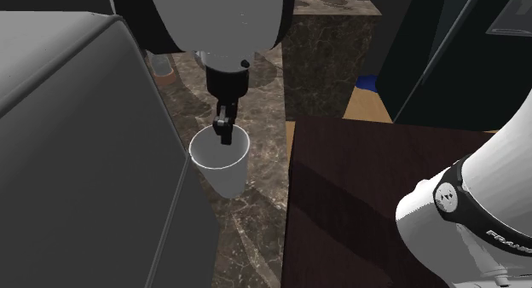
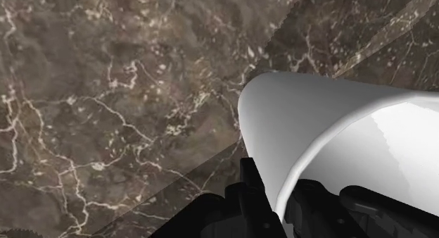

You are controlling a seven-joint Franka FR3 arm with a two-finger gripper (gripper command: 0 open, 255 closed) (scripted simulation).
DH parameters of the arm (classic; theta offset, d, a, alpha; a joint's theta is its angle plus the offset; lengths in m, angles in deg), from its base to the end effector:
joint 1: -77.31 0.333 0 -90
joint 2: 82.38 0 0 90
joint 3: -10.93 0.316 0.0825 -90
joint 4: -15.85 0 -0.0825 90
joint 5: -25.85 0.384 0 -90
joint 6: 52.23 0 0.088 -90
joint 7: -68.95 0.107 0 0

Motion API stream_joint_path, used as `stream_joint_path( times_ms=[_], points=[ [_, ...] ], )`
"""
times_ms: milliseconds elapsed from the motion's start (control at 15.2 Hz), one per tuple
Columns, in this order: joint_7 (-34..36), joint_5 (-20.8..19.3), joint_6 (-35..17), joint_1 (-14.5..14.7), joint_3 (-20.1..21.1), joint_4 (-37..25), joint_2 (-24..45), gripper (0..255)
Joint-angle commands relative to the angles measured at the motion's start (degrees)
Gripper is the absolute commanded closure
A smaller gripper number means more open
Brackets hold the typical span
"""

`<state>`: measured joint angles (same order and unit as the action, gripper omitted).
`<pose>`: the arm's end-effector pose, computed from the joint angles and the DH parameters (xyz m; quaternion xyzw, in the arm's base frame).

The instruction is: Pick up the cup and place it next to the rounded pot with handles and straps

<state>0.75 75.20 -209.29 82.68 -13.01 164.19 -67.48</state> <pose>0.3827 -0.1731 0.1664 -0.9944 -0.0335 -0.0534 0.0847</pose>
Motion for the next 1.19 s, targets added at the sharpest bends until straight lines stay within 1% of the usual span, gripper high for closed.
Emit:
stream_joint_path(
  times_ms=[0,330,594,858,1122],
  points=[
    [2.48,-3.04,0.55,0.95,-1.44,0.74,-1.92,255],
    [9.68,-12.01,2.31,3.11,-5.13,2.4,-7.29,255],
    [15.67,-19.59,4.06,3.96,-7.31,3.34,-11.69,255],
    [21.34,-26.79,6.27,3.71,-8.33,3.86,-16.03,255],
    [26.19,-32.84,9.01,2.68,-8.3,3.92,-20.09,255]
  ],
)
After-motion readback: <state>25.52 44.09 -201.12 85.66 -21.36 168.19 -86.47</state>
